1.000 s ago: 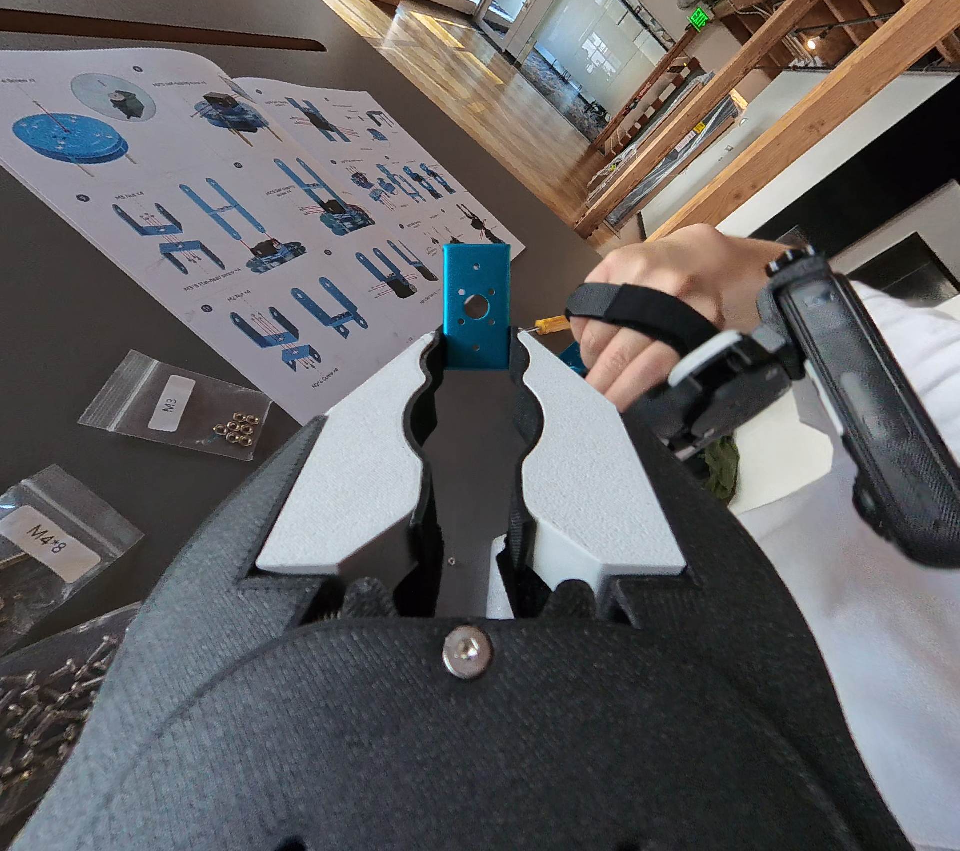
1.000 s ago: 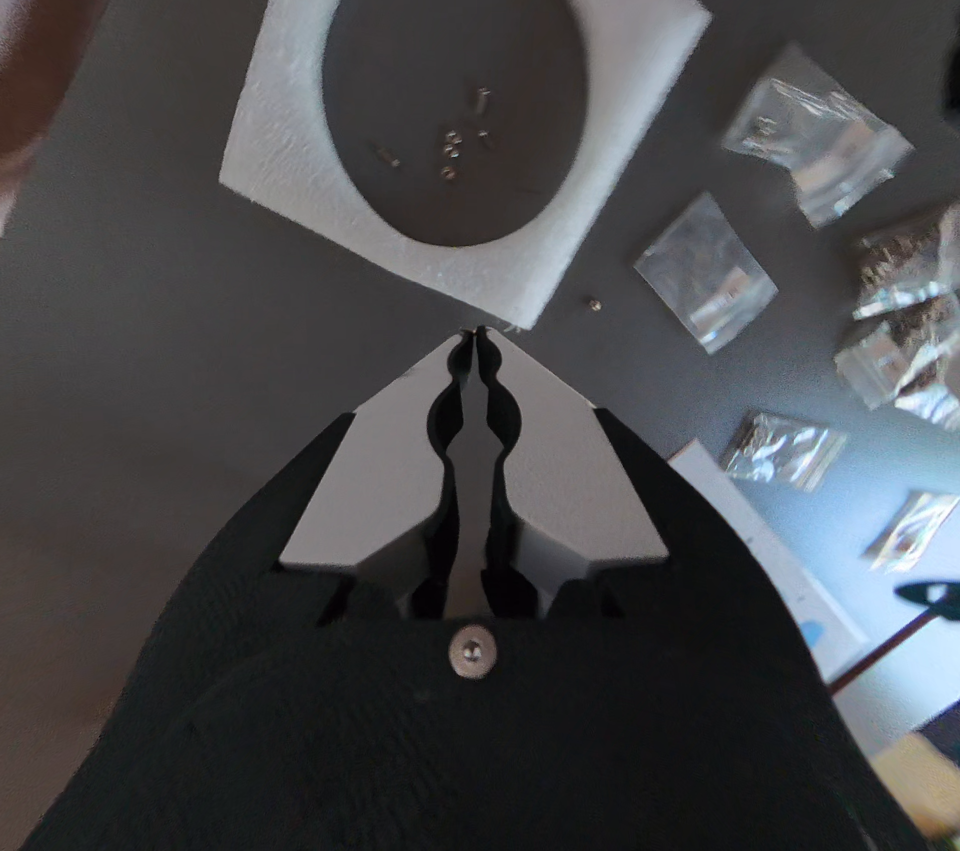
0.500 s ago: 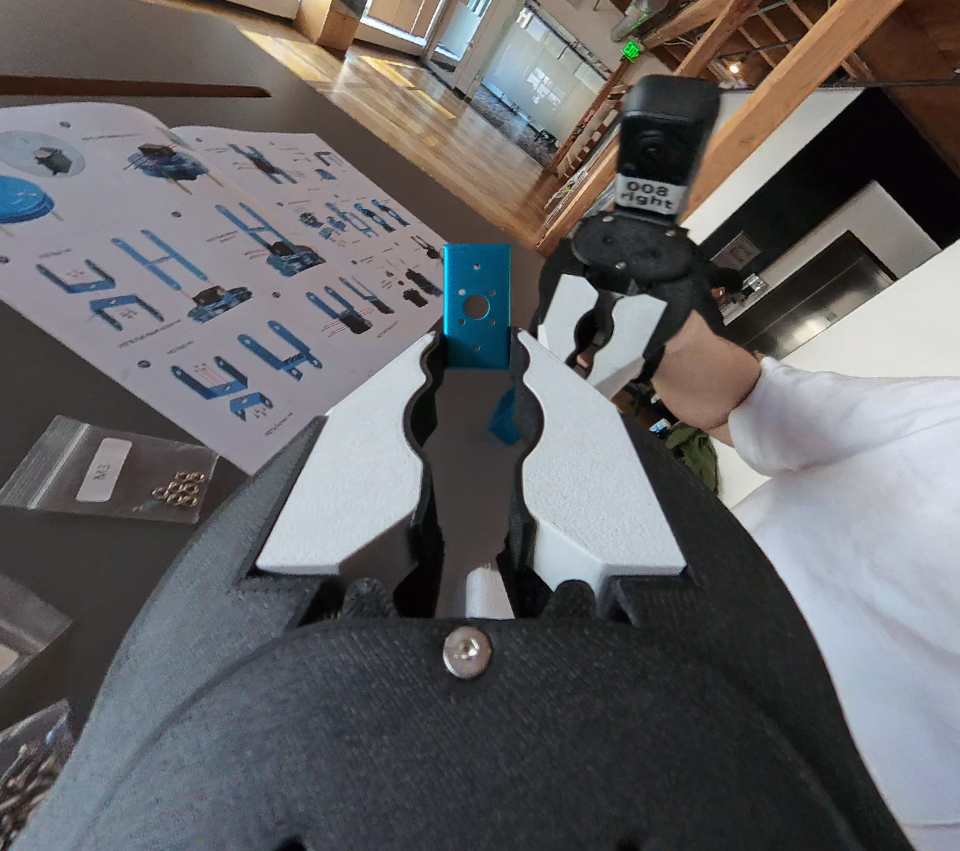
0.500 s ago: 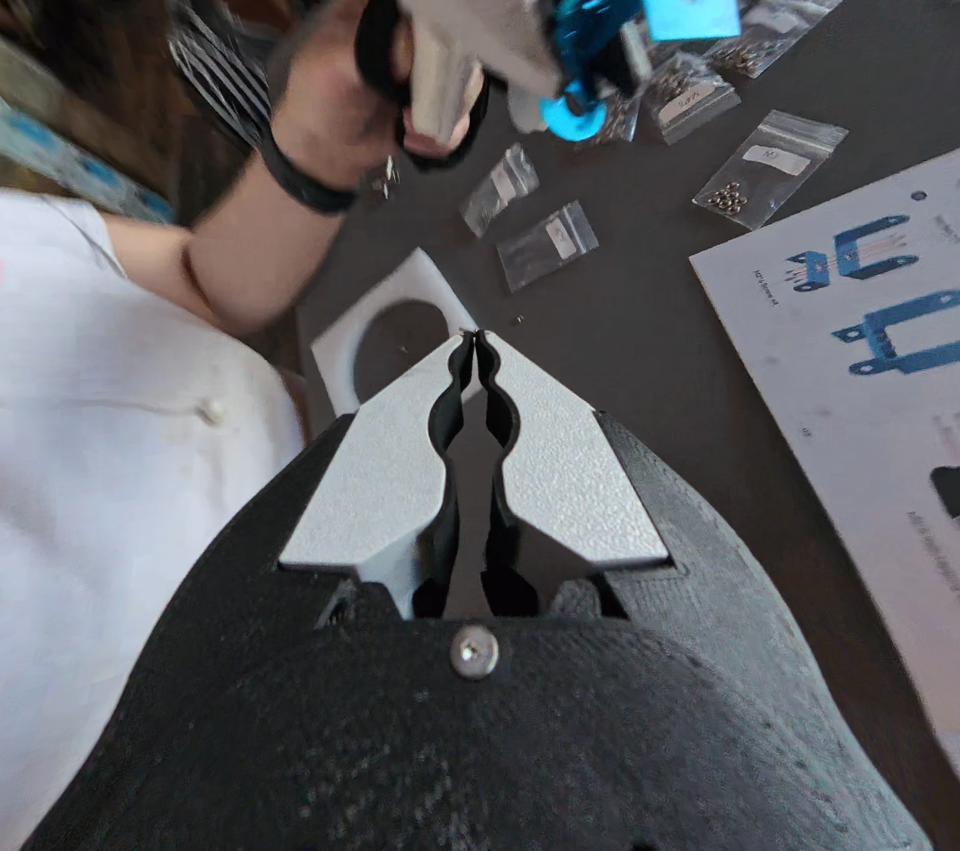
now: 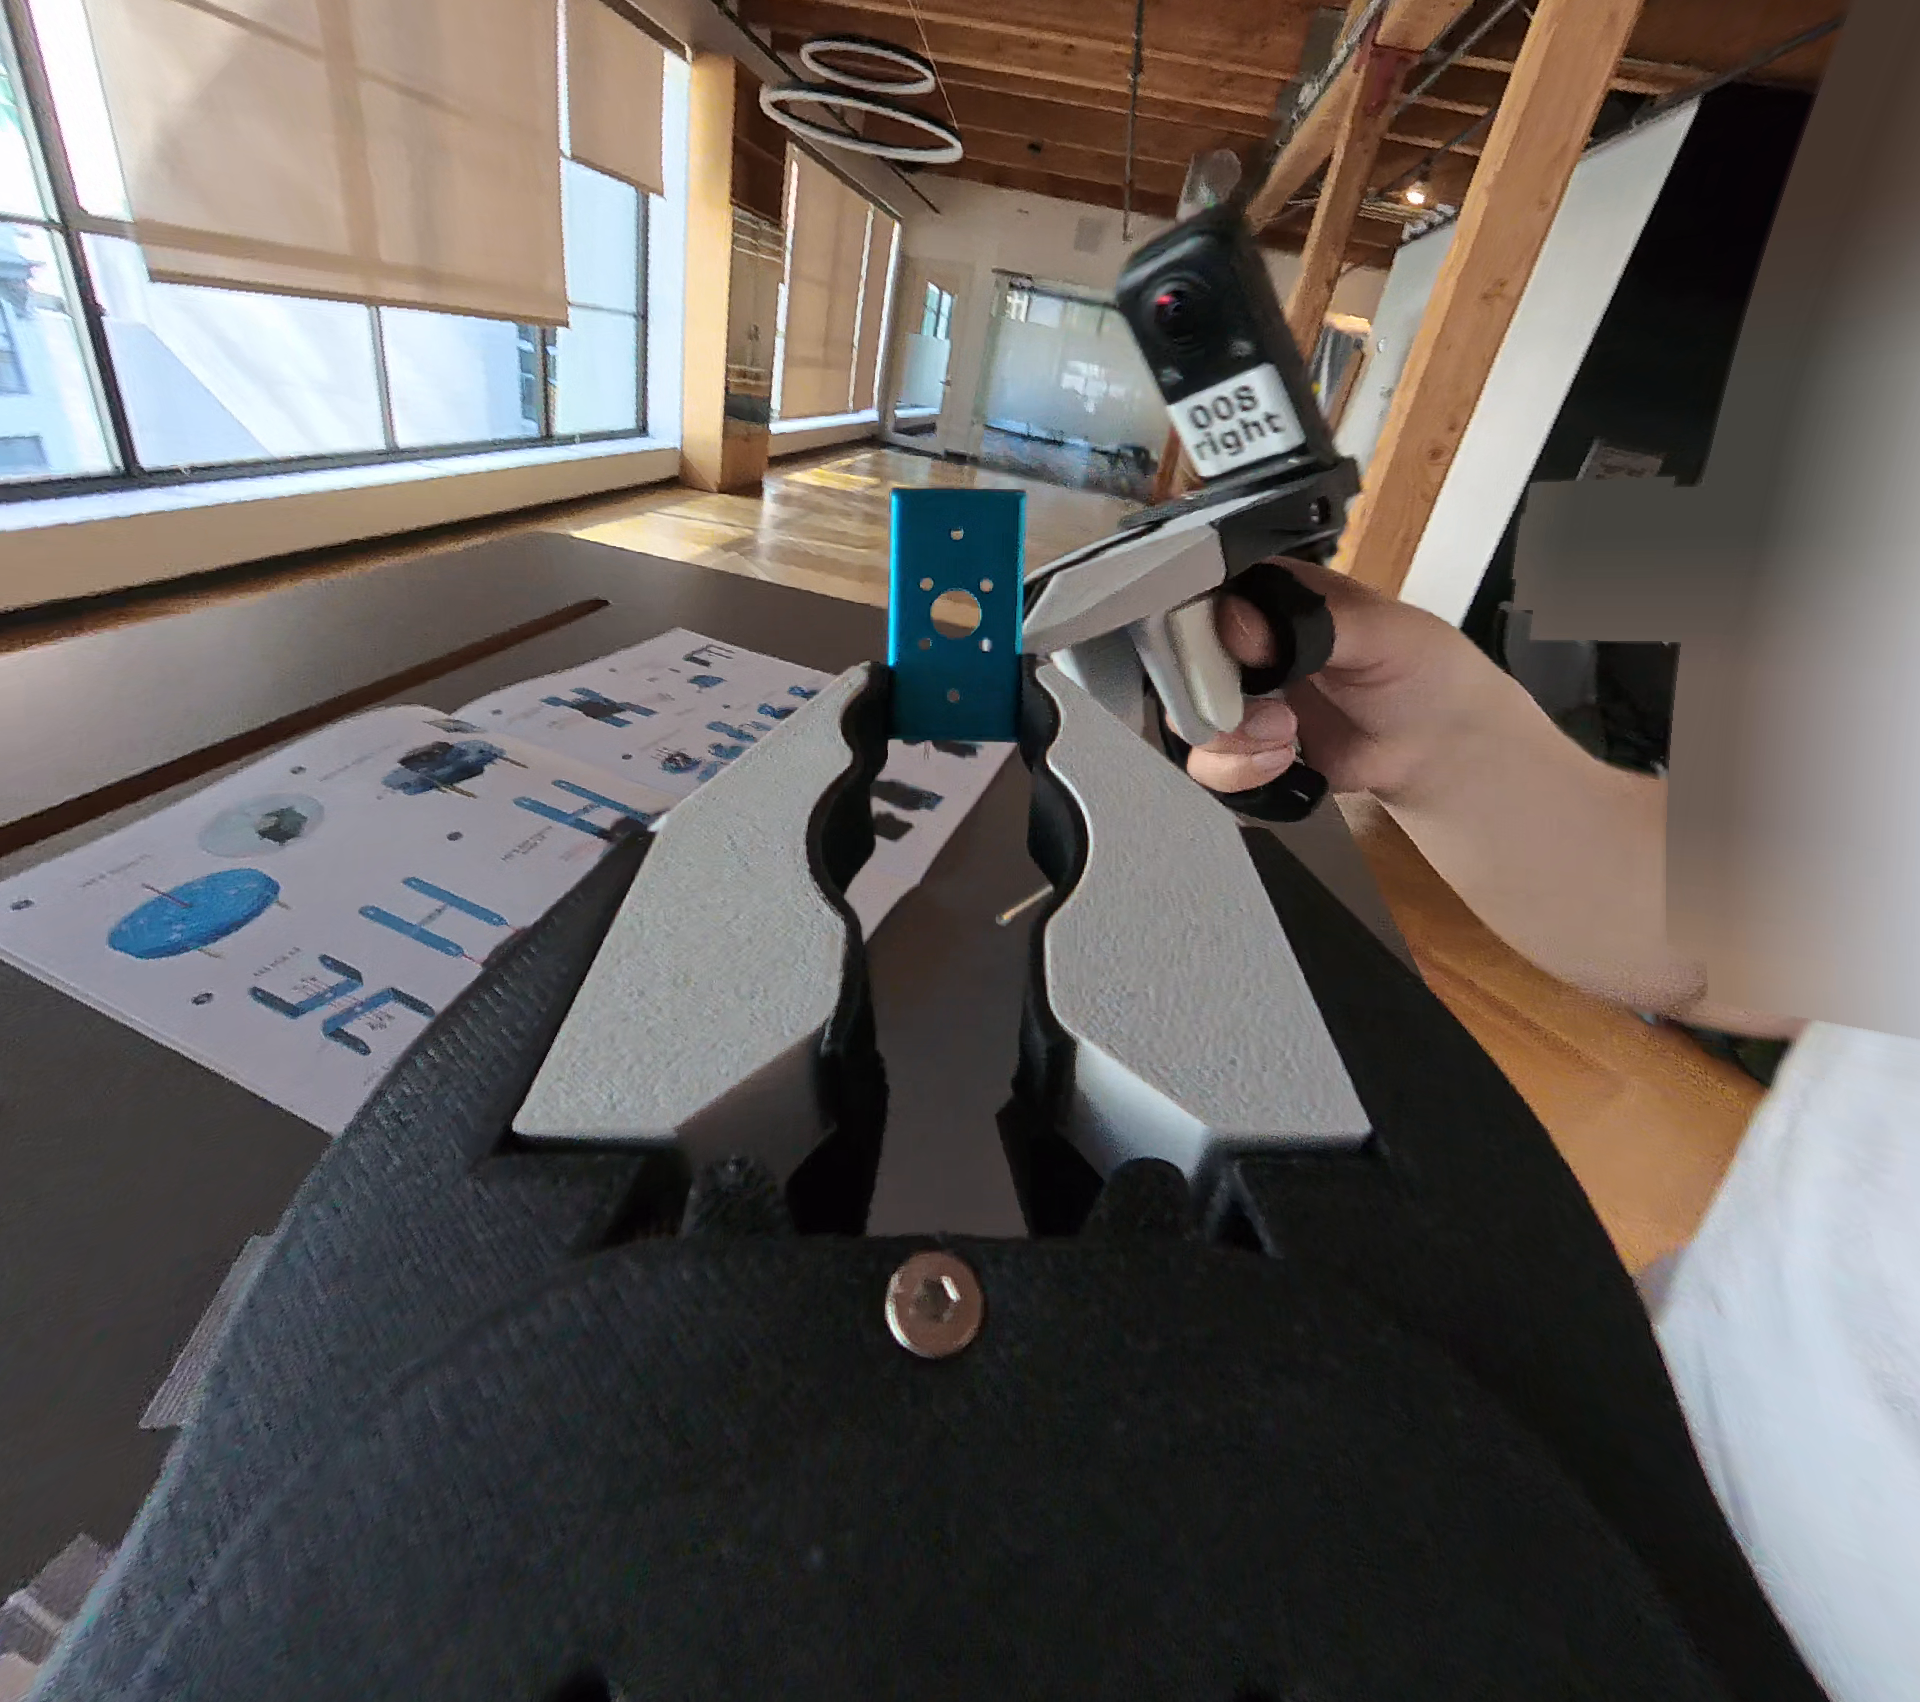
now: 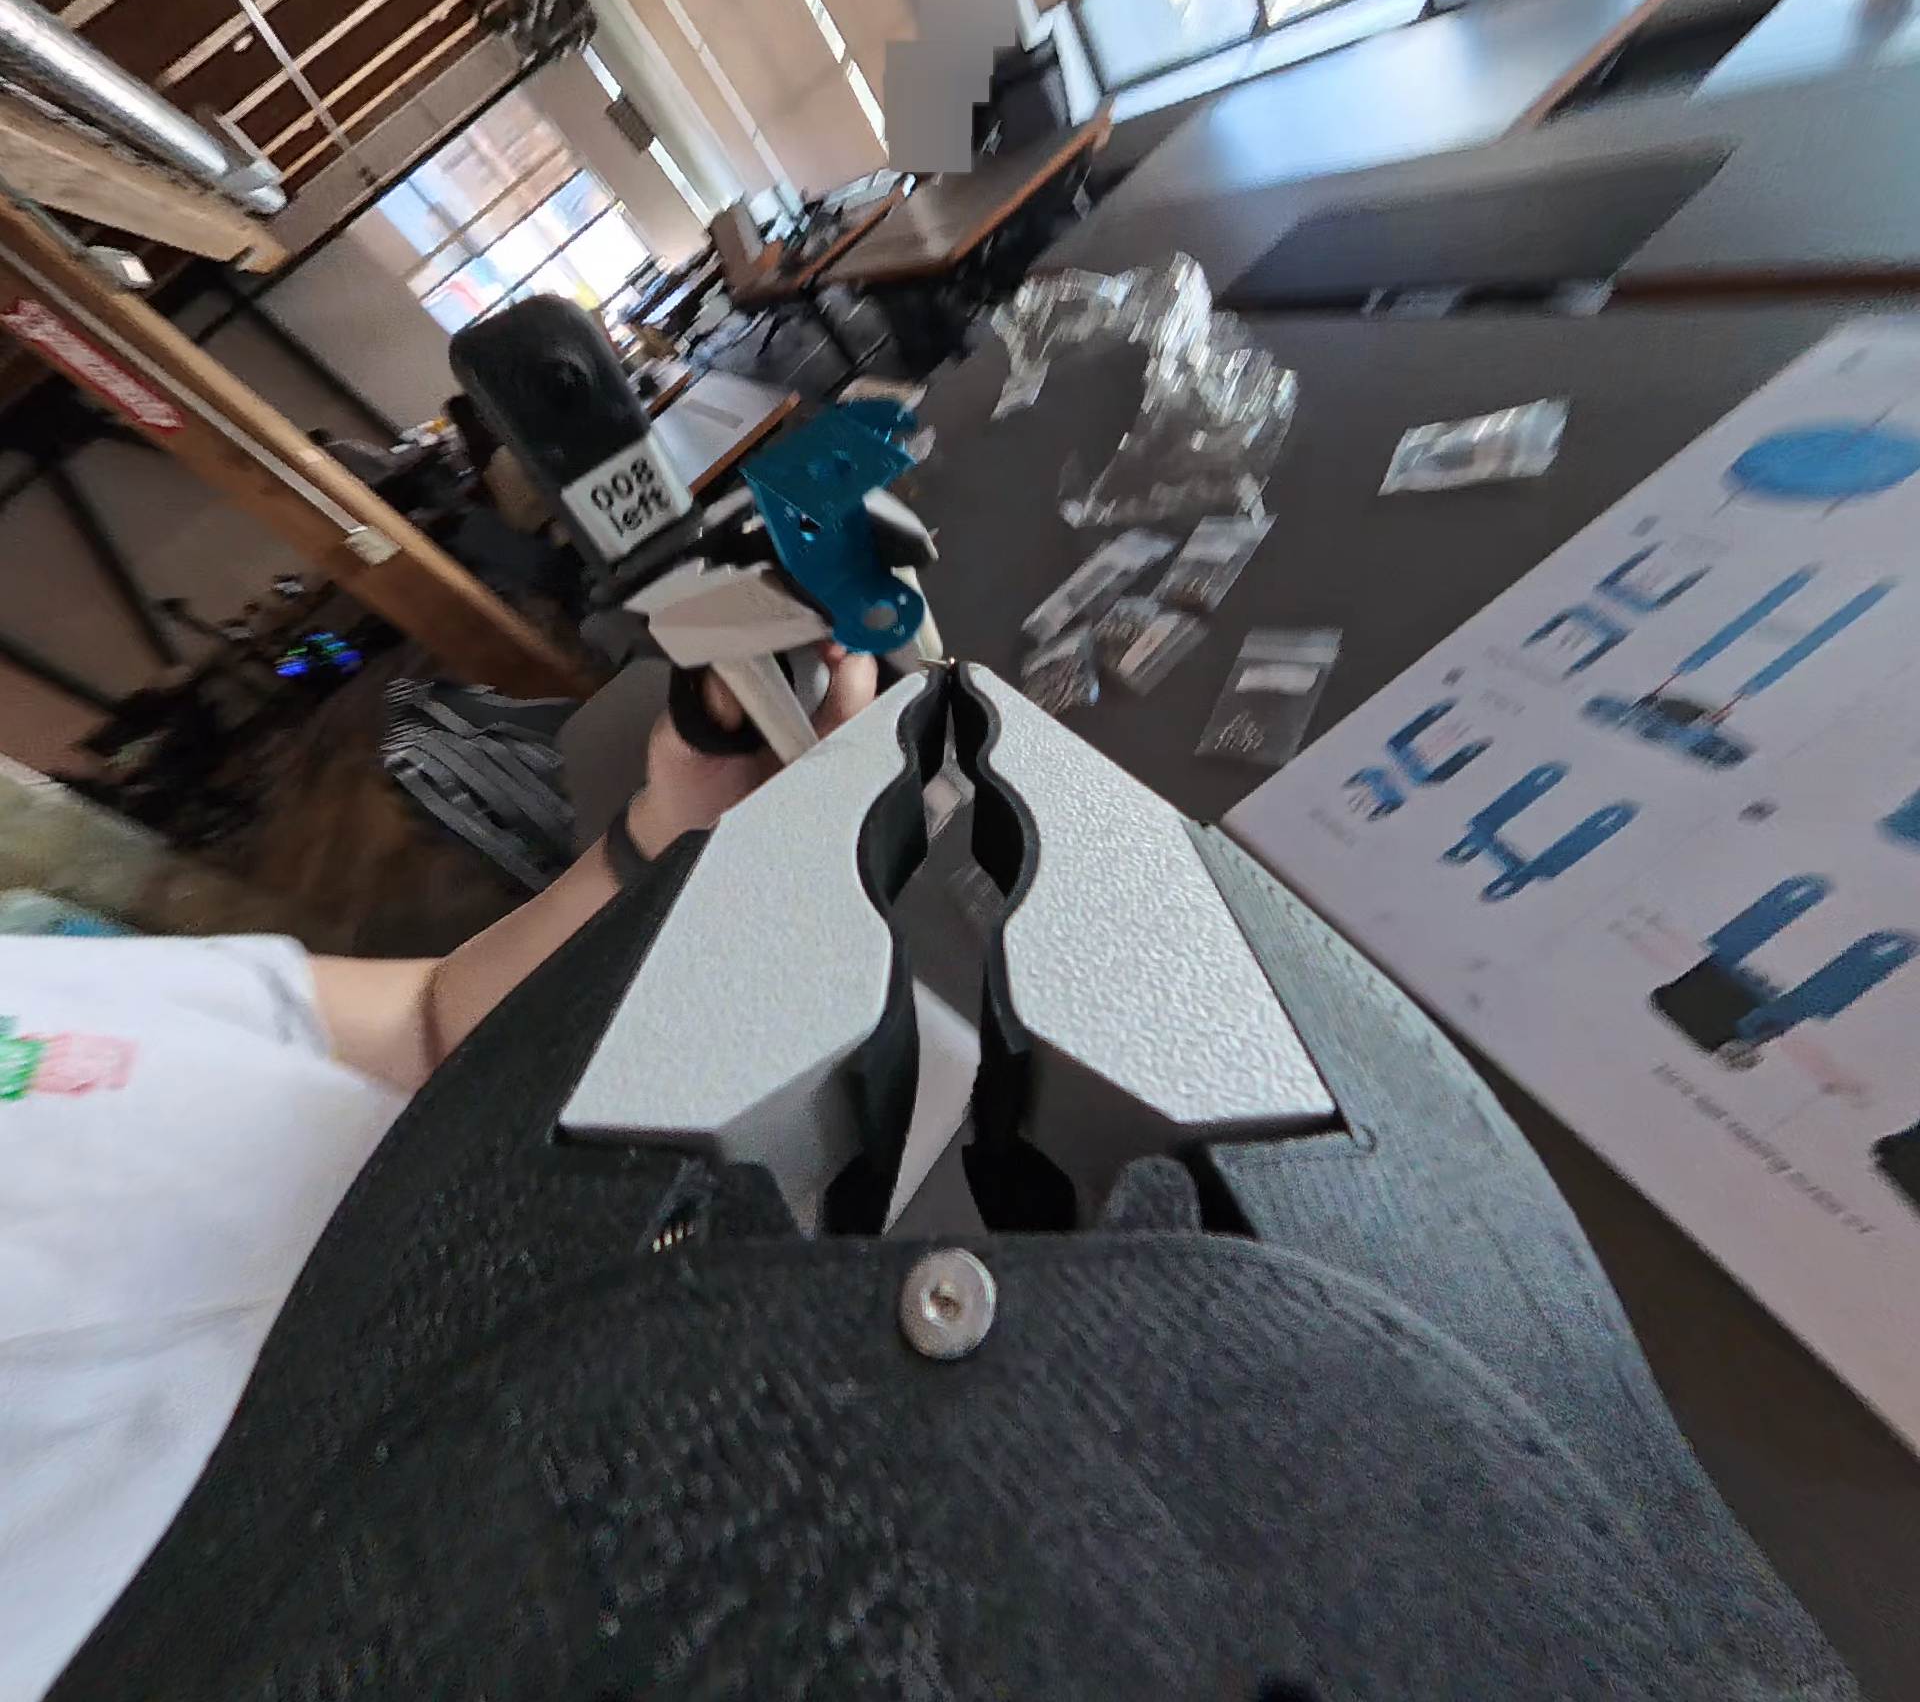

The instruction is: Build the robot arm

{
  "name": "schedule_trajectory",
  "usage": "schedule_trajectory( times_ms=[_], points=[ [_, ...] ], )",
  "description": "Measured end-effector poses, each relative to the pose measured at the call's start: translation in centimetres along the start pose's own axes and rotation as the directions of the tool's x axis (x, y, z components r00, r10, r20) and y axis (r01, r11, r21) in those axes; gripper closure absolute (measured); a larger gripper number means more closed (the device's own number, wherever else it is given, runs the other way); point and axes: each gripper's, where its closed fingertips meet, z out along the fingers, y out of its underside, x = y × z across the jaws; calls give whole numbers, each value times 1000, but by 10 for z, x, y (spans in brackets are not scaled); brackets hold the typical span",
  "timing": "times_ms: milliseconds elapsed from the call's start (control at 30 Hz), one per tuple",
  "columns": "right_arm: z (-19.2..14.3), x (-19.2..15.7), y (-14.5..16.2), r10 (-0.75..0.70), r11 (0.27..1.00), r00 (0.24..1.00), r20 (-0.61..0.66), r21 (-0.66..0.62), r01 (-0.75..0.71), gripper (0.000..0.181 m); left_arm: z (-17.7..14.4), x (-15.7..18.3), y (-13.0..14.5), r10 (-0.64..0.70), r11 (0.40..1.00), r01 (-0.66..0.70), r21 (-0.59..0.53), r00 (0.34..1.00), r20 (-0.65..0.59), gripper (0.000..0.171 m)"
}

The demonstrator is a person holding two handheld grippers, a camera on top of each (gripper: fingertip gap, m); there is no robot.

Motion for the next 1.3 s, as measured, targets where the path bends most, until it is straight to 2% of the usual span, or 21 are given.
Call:
schedule_trajectory(
  times_ms=[100, 200, 267, 467, 733, 867, 1300],
  points=[
    [-6, -4, -19, -162, 979, 979, -128, 106, 175, 181, 2, 1, -6, 24, 997, -27, 75, 999, 36, 148],
    [-3, -9, -25, -260, 951, 944, -201, 116, 287, 181, 4, -4, -4, 134, 989, -142, 51, 980, 145, 148],
    [5, -12, -20, -263, 954, 947, -183, 99, 284, 181, 3, -4, -7, 219, 972, -231, 41, 954, 204, 149],
    [19, -25, -14, -154, 980, 988, -26, 125, 156, 181, 0, -5, -8, 431, 897, -438, -58, 838, 335, 149],
    [25, -25, -17, -190, 976, 982, -1, 112, 189, 181, 1, -3, -6, 530, 845, -516, -141, 772, 350, 149],
    [28, -27, -14, -240, 968, 970, 24, 84, 238, 181, 1, -1, -7, 546, 836, -528, -152, 765, 341, 149],
    [21, -41, -20, -341, 936, 934, 106, 131, 327, 181, -1, 4, -11, 589, 806, -567, -170, 738, 329, 148]
  ],
)
